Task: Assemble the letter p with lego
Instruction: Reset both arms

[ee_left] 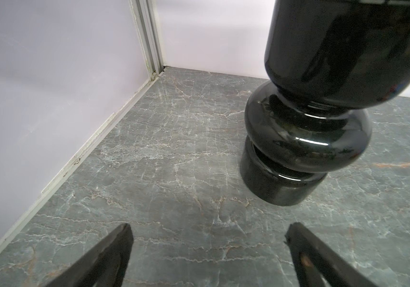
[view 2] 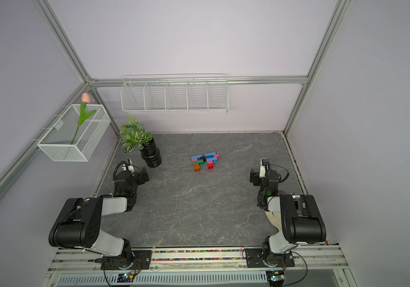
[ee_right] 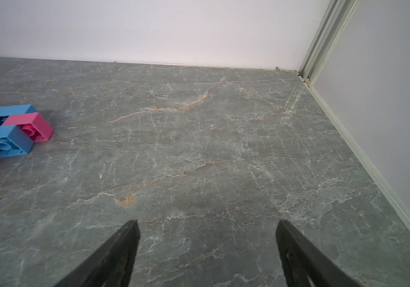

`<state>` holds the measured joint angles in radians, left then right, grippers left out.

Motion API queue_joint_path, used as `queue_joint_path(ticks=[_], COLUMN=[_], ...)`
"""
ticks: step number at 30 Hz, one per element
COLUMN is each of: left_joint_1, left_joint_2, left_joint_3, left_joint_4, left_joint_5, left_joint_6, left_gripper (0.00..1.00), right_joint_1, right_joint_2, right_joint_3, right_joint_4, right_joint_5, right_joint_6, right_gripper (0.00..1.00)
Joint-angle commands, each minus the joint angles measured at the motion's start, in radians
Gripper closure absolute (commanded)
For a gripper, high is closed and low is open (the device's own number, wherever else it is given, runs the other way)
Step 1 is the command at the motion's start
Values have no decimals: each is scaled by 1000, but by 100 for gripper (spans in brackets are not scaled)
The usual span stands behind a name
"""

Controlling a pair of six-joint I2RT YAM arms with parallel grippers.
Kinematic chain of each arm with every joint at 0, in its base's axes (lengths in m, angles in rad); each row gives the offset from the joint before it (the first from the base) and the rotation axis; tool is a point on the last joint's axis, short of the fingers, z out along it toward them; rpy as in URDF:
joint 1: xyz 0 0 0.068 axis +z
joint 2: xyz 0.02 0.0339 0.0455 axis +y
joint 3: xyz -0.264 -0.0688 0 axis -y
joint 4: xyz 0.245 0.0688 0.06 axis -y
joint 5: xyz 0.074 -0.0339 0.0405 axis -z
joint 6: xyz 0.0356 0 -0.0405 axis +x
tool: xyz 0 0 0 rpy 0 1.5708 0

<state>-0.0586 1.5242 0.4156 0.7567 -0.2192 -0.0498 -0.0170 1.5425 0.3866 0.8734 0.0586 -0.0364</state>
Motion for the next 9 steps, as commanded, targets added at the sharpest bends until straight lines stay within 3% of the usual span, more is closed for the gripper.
queue_joint_path(ticks=[1,9], left_joint_1=[6,6], left_joint_2=[-14,-13], left_joint_3=[23,22], left_joint_4=[-10,-9], left_joint_5=[7,6], left_joint_6=[16,15], left_gripper=[0,0], right_joint_1=[5,8], right_joint_2=[-10,-12], right_joint_3=[-3,-8], right_joint_4=[-7,0], right_joint_5=[-8,-2], right_joint_6=[7,6], right_gripper=[11,11])
